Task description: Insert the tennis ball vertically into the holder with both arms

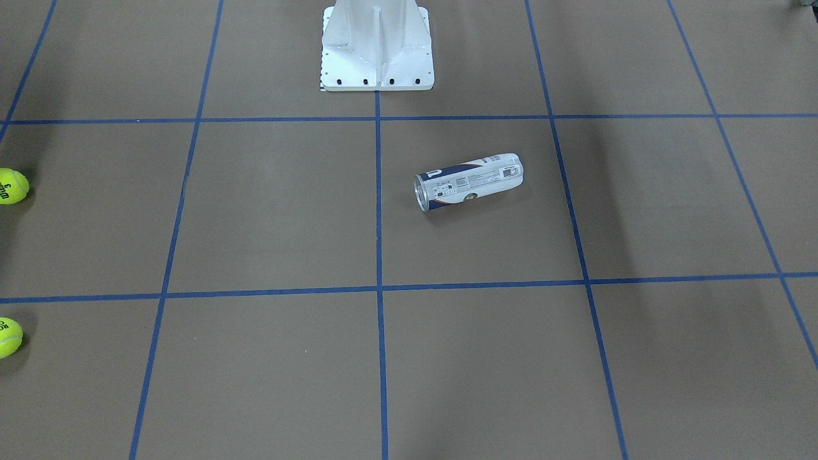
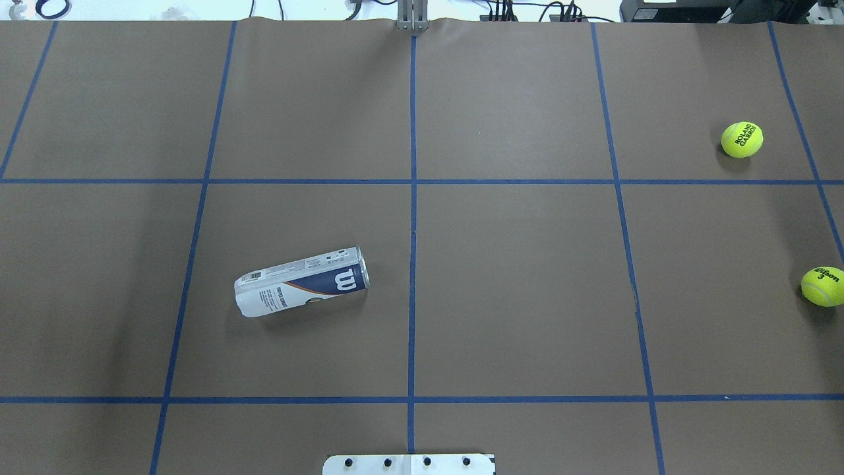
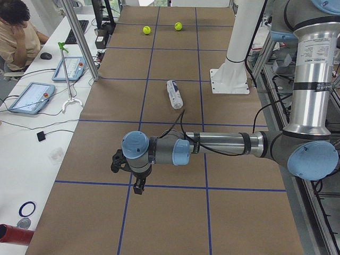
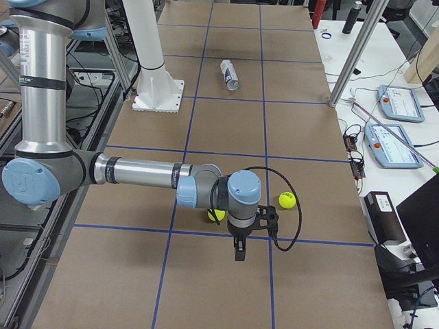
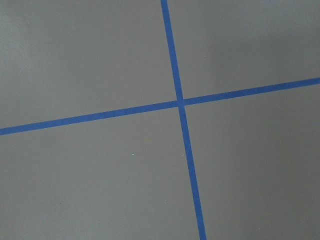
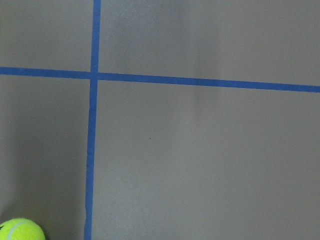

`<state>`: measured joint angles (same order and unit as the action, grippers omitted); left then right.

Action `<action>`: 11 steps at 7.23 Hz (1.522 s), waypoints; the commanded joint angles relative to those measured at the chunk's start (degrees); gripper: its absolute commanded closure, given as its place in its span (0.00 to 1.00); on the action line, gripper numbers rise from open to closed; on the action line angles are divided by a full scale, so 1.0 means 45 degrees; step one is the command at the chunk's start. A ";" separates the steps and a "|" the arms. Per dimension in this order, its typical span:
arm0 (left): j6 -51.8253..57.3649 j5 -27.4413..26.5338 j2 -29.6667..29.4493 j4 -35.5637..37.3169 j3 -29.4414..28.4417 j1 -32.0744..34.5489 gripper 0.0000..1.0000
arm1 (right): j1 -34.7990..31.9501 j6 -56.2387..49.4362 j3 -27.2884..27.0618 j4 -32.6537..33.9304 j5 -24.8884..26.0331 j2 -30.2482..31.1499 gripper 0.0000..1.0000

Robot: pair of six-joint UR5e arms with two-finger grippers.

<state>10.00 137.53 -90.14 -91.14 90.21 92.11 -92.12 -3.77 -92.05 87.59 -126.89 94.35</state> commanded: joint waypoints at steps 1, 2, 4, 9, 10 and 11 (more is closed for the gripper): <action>0.0004 -0.0016 0.0031 0.0001 0.0187 0.0000 0.01 | 0.0021 -0.0001 -0.0130 -0.0030 0.0015 -0.0126 0.00; 0.0023 -0.0016 0.0011 0.0001 0.0208 0.0000 0.01 | 0.0021 0.0037 -0.0266 -0.0030 -0.0005 -0.0146 0.00; -0.0015 -0.0074 -0.0106 -0.0038 0.0208 0.0000 0.01 | 0.0021 0.0057 -0.0542 -0.0011 -0.0024 -0.0146 0.00; -0.0035 0.0002 -0.0573 -0.1444 -0.0066 -0.0019 0.01 | 0.0041 -0.0138 -0.0522 -0.1007 -0.0357 -0.0068 0.00; -0.0074 0.0003 -0.0497 -0.2586 -0.0046 -0.0019 0.01 | 0.0118 -0.0099 -0.0580 -0.1026 -0.0357 -0.0145 0.00; -0.0519 0.0003 -0.0767 -0.3312 0.0031 -0.0116 0.01 | 0.0158 -0.0118 -0.0619 -0.1065 -0.0357 -0.0185 0.00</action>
<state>9.30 137.50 -92.70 -101.70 90.04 91.91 -91.67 -4.32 -94.62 83.01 -128.49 93.79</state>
